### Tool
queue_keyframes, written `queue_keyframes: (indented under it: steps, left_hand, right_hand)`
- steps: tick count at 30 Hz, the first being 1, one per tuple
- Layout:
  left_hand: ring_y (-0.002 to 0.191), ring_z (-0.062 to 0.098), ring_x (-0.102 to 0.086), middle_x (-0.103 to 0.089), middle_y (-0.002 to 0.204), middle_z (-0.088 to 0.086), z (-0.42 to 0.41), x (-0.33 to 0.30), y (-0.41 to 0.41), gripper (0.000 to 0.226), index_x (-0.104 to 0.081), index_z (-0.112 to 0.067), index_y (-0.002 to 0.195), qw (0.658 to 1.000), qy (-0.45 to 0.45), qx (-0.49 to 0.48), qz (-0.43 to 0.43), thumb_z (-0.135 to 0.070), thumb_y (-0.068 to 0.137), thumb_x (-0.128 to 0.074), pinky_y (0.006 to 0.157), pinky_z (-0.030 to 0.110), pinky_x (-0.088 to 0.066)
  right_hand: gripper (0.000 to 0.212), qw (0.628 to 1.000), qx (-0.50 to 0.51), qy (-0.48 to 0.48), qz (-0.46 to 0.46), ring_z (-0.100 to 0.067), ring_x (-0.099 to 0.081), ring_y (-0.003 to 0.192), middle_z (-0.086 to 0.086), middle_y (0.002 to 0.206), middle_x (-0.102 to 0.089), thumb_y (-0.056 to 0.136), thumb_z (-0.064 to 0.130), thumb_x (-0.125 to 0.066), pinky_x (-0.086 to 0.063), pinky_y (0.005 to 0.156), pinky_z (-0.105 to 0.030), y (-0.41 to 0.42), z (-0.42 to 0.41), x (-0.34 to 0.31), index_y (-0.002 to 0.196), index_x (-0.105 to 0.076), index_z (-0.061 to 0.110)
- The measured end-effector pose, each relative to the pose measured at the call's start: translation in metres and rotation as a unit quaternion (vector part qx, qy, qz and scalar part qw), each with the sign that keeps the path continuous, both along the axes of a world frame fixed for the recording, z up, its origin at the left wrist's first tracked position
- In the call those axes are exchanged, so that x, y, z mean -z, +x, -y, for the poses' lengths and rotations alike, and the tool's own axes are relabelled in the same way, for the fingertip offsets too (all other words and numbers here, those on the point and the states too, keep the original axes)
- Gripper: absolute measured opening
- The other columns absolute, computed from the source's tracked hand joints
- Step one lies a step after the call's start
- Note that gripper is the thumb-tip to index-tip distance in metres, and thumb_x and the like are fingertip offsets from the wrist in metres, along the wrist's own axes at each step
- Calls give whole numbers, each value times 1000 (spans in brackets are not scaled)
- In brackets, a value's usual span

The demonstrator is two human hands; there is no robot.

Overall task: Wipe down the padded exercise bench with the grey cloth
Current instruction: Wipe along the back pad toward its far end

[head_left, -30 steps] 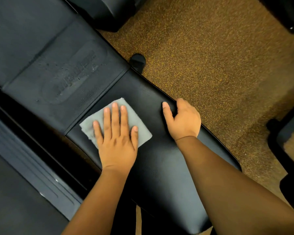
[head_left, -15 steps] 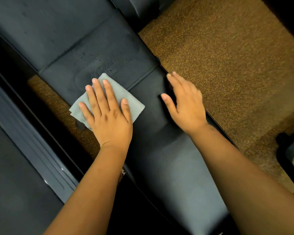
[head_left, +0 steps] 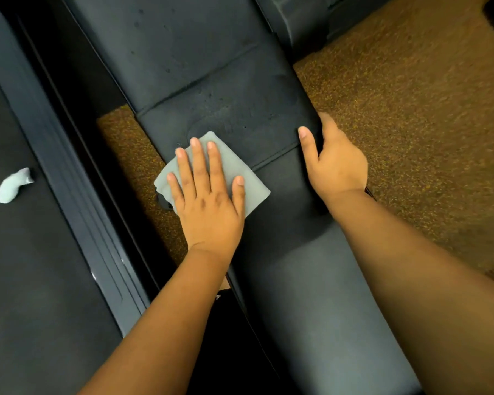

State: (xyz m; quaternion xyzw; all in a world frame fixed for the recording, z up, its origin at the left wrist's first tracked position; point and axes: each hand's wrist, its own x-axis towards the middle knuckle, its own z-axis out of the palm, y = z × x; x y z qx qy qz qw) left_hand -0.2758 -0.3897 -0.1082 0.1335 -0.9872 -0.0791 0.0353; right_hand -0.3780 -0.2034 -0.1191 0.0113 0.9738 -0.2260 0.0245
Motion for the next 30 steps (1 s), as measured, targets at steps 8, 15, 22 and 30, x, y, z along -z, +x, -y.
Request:
queue_keyframes:
  steps: [8,15,22,30]
  left_hand:
    - [149,29,-2,-7,162,9,2,-7,-29,64,-9,-14,156,996,-51,79,9,-47,103,-22,119,54,-3]
    - [149,28,-9,-16,161,7,25,-7,-16,62,-22,-16,154,988,-56,142,-13,-46,101,-34,119,51,-8]
    - [149,28,-5,-13,162,5,47,-25,-81,60,-16,-19,155,998,-30,51,-20,-46,102,-25,119,50,-2]
    - [149,29,-4,-9,162,7,12,-9,-23,60,-14,-17,155,991,-49,123,7,-44,103,-26,119,53,-6]
  right_hand:
    - [63,1000,0,-4,-5,-27,-62,105,-3,135,-58,98,62,-31,-48,80,-38,2,1,-1,149,-35,25]
    - [65,1000,10,-18,-18,-20,-63,100,2,130,-61,95,66,-28,-42,71,-29,4,0,4,146,-39,27]
    - [63,999,20,-17,-19,-24,-63,104,-1,130,-62,96,65,-30,-40,73,-29,3,0,7,146,-40,29]
    - [59,999,18,-17,-23,-24,-63,101,-1,127,-63,98,62,-32,-39,71,-29,3,0,5,146,-40,28]
